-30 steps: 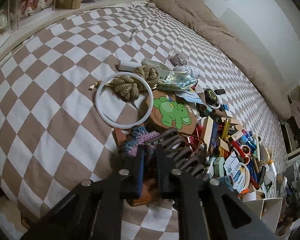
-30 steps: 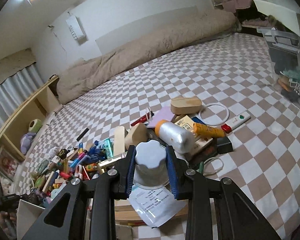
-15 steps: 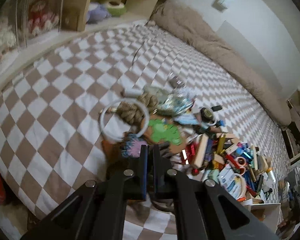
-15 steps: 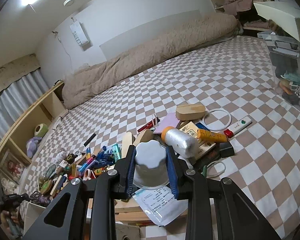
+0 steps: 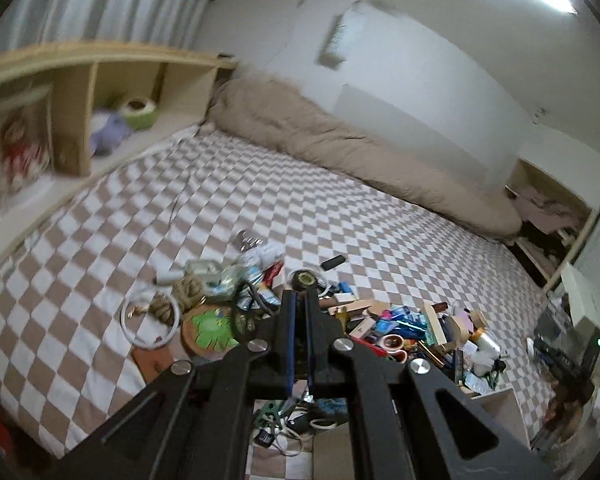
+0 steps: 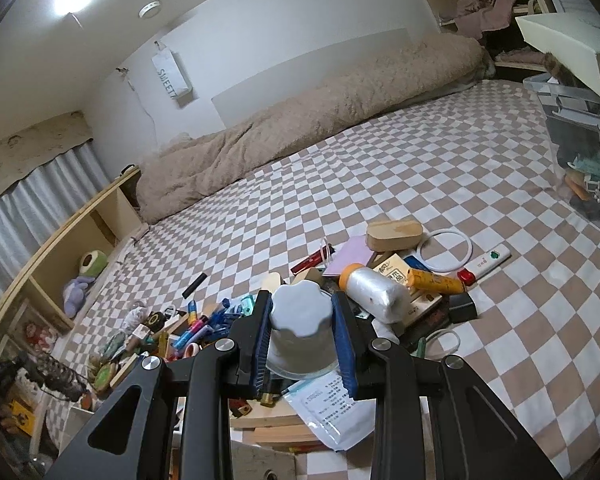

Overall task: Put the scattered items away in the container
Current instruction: 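Lift the coiled brown cord with the left gripper while the right gripper holds the white cap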

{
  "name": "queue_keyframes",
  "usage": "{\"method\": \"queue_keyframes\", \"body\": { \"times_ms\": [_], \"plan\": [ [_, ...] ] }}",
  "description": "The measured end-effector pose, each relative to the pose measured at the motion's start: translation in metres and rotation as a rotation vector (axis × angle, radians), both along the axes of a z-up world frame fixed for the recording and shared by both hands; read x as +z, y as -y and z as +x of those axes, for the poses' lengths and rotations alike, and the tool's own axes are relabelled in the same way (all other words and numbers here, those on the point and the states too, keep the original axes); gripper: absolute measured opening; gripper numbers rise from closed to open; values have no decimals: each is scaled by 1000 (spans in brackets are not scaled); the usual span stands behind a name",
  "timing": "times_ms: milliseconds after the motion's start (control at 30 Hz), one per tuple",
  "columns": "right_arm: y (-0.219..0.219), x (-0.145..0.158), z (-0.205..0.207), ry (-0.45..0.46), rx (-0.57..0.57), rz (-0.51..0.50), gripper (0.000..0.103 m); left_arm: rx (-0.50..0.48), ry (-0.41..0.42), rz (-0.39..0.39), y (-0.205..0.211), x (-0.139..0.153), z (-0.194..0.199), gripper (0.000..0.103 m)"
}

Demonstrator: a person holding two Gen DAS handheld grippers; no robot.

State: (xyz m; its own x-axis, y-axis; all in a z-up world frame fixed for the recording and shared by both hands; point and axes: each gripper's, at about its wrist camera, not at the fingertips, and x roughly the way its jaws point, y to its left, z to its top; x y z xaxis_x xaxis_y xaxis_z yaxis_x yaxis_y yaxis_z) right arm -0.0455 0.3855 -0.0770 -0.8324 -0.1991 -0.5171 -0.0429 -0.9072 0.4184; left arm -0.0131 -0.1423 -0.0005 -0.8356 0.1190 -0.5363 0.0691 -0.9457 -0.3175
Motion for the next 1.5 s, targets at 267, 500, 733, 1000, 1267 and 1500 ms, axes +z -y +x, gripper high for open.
{"method": "queue_keyframes", "body": {
  "times_ms": [267,500,733,1000,1267,1500],
  "plan": [
    [4,-1,-1,4,13,5,30,53,215,-32,13,-66,-40,5],
    [6,0,0,3,19,15,30,255,495,-160,52,-154,-64,5],
    [4,0,0,3,15,12,30,227,325,-76,53,-110,-50,5],
    [4,2,0,-5,17,6,30,145,15,-109,24,-24,-16,3],
    [9,1,1,3,33,11,30,88,337,-149,24,-94,-49,38],
    [7,-2,0,12,33,9,30,15,422,-218,-13,-117,-51,80]
  ]
}}
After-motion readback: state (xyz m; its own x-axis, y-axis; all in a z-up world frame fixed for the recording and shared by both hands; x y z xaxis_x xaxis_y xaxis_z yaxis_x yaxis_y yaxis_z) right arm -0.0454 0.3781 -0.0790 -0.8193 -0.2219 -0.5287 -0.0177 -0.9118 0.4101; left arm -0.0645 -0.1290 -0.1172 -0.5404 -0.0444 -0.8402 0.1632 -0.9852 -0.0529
